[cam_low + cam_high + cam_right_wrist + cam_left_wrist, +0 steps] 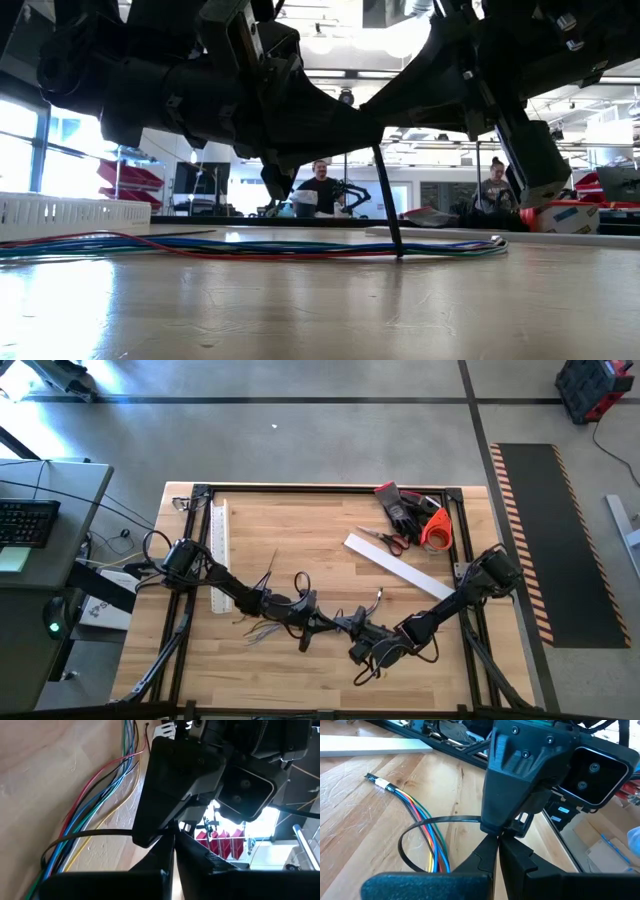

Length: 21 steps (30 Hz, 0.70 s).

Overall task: Ziptie cables
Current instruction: Wrap the zip tie on the cable

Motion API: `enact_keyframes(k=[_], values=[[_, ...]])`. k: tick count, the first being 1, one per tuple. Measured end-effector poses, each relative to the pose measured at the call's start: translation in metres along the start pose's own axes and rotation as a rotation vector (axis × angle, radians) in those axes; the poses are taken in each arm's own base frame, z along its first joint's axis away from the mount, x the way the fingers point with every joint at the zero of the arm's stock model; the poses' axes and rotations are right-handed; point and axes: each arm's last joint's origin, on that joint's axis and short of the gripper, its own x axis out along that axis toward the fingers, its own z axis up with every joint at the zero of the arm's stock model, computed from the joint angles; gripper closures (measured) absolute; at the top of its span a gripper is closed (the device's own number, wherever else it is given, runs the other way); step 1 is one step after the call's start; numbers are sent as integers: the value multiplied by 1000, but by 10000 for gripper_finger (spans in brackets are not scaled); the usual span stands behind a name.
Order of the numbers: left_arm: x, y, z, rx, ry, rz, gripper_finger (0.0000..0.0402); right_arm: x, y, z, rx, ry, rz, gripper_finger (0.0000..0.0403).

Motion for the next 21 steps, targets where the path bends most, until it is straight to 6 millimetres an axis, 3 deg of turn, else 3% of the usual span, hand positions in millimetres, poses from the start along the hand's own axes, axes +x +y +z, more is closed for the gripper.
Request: enact_keyframes(k=[12, 17, 21], values=[[0, 1, -1, 2, 12, 6, 401, 0, 0, -2, 40, 39, -20, 258], [0, 1, 0, 1, 3, 5, 401, -2, 1, -4, 88, 114, -72, 237], [0, 1, 0, 2, 4, 2, 402, -7, -7, -7, 282, 195, -177, 236]])
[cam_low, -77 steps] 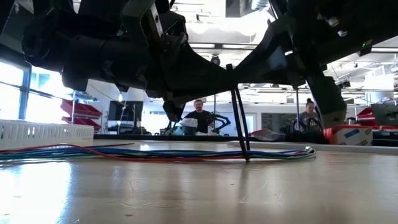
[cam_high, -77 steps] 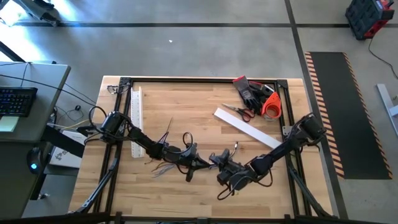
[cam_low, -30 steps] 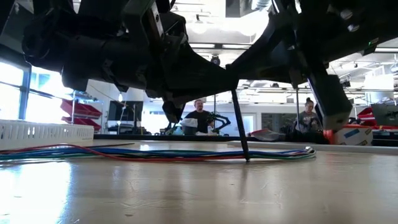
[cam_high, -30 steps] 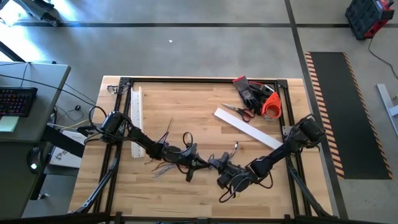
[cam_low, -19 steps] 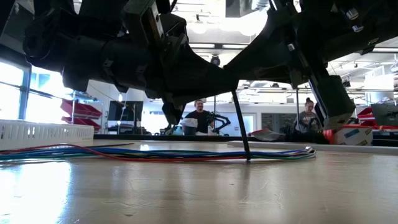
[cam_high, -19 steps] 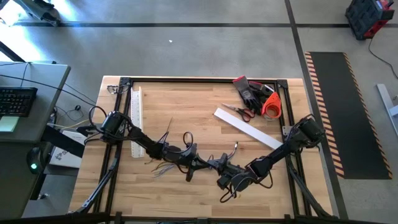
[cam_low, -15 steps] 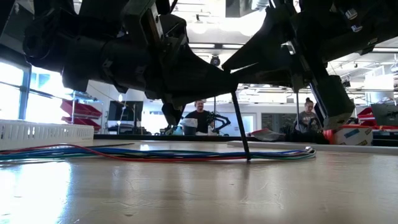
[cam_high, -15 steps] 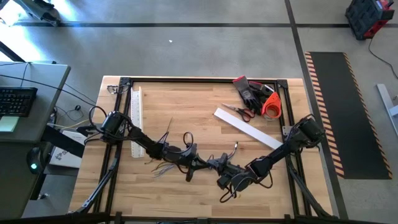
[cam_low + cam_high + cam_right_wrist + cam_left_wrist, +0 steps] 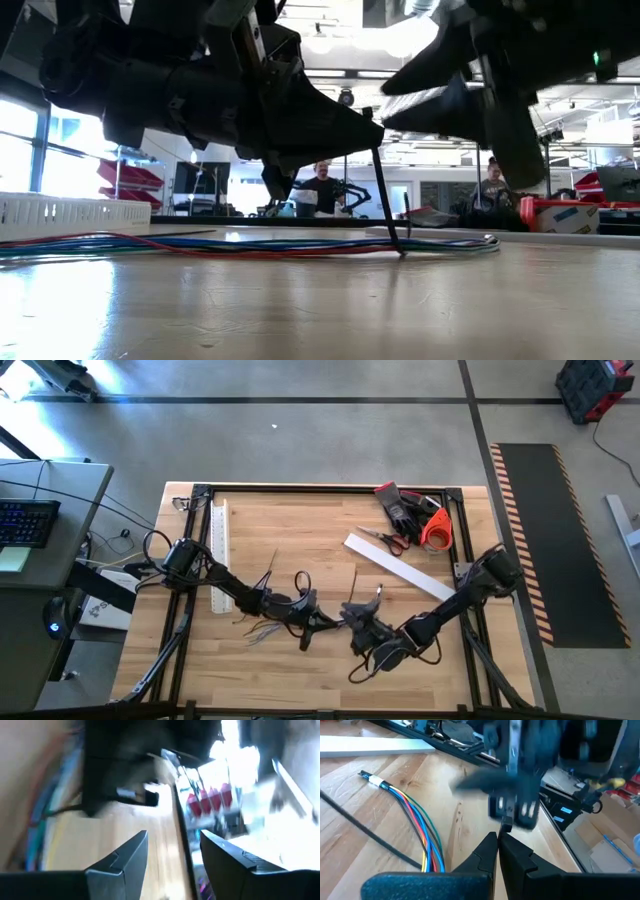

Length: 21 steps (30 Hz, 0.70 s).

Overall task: Ziptie cables
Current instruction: Wrap the zip tie on the cable

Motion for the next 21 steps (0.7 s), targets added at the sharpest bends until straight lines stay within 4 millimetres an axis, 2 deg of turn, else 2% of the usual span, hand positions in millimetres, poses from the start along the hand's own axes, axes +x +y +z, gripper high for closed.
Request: enact_keyframes(k=[4, 8, 10, 14, 18, 21], values=[[0, 0, 0, 0, 2, -1, 402, 1, -26, -13, 258, 96, 20, 236], [0, 0, 0, 1, 2, -1, 402, 8, -60, -45, 630, 316, 173, 235], [0, 0, 0, 1, 3, -2, 402, 15, -68, -63, 776, 438, 240, 230], [0, 0, 0, 8, 3, -4, 402, 38, -60, -100, 943, 540, 387, 207], [0, 0, 0, 10, 2, -5, 402, 59, -45, -129, 1139, 490, 536, 189], [0, 0, 0, 11, 3, -5, 402, 68, -41, -139, 1242, 417, 585, 187]])
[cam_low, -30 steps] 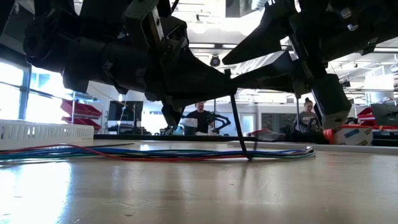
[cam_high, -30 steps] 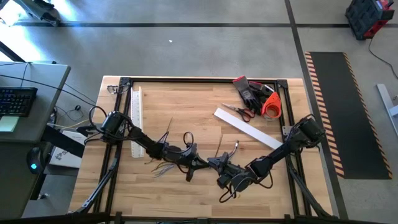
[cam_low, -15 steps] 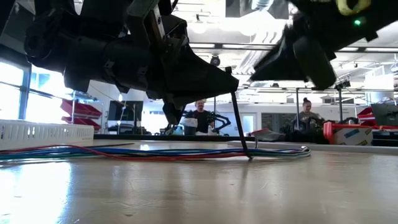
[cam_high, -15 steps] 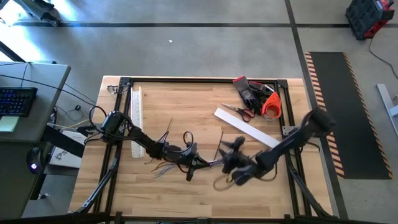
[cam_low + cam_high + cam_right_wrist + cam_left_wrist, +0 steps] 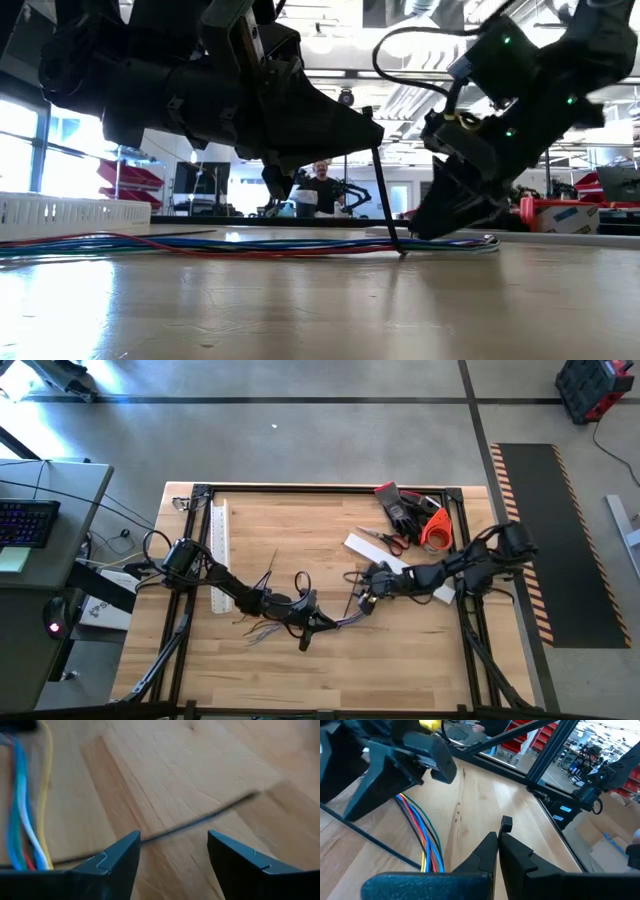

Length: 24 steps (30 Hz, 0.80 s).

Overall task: Ziptie cables
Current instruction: Wrap the zip tie on the cable

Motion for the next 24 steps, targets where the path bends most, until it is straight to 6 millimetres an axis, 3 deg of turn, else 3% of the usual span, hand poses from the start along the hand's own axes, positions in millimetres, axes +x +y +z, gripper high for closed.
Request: enact_keyframes(k=[6, 15, 20, 24], values=[[0, 0, -1, 3, 7, 4, 402, 8, -2, 2, -17, -9, -6, 228], [0, 0, -1, -1, 7, 3, 402, 5, 15, -1, -194, -26, 62, 391], [0, 0, -1, -2, 7, 3, 402, -2, 34, -8, -377, -123, 42, 401], [0, 0, -1, -9, 9, 3, 402, -11, 53, -16, -598, -213, -80, 402]])
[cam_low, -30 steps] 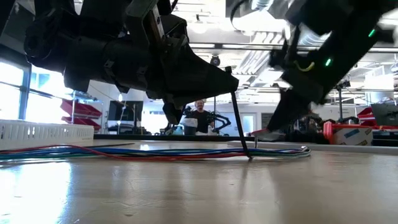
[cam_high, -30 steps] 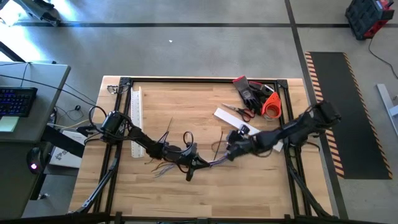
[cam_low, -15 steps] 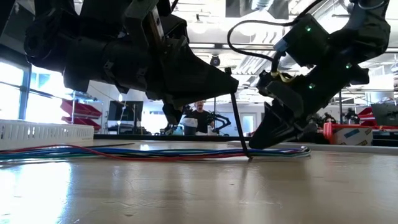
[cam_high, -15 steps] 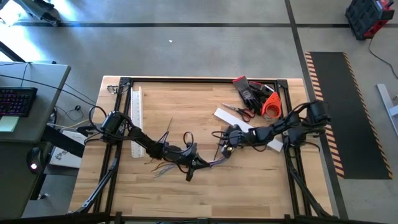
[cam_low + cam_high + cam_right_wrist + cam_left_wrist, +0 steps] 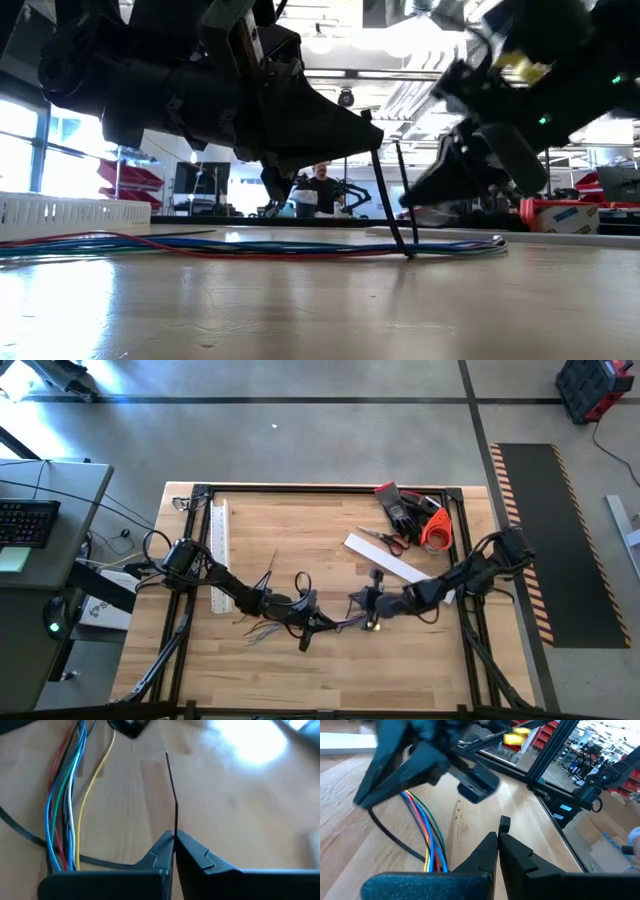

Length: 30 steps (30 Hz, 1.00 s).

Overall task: Ziptie cables
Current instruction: Wrap the zip tie on the cable

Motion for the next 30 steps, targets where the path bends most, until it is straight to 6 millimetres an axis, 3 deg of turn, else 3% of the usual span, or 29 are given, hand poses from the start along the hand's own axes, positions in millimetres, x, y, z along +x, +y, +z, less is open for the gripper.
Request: enact_keyframes(k=[7, 12, 18, 30], values=[[0, 0, 0, -19, 2, -1, 402, -10, 43, 39, -467, -21, -172, 403], [0, 0, 0, -19, 3, -1, 402, 5, 63, 41, -707, 64, -250, 403], [0, 0, -1, -19, 9, -3, 402, 18, 72, 36, -729, 86, -257, 403], [0, 0, -1, -18, 23, -20, 402, 15, 70, 43, -679, 60, -255, 403]])
